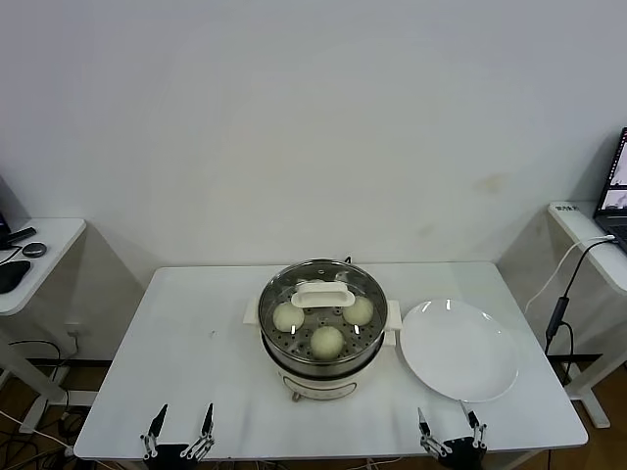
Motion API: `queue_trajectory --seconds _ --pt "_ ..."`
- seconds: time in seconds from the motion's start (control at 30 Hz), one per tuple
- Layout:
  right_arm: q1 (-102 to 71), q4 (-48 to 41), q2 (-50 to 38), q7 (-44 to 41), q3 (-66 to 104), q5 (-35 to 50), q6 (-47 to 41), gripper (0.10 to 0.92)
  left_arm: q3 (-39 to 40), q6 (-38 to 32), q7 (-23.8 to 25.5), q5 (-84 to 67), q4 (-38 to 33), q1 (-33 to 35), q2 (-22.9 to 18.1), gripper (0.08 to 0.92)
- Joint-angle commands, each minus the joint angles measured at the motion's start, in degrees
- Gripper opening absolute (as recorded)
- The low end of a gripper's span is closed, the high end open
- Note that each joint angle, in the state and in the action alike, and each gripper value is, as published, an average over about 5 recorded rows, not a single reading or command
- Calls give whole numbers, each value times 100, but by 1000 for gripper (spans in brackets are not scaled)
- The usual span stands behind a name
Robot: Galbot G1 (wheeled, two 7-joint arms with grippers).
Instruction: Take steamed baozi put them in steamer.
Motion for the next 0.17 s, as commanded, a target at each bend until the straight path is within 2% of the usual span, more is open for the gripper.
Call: queue_trajectory --seconds 0.03,0.17 --pt "-37 -3 -39 -8 -48 27 -62 823 -97 -192 29 -160 206 144 -26 823" --pt "-31 -18 -44 -11 -37 18 -61 823 -97 -162 75 -148 175 139 -22 823"
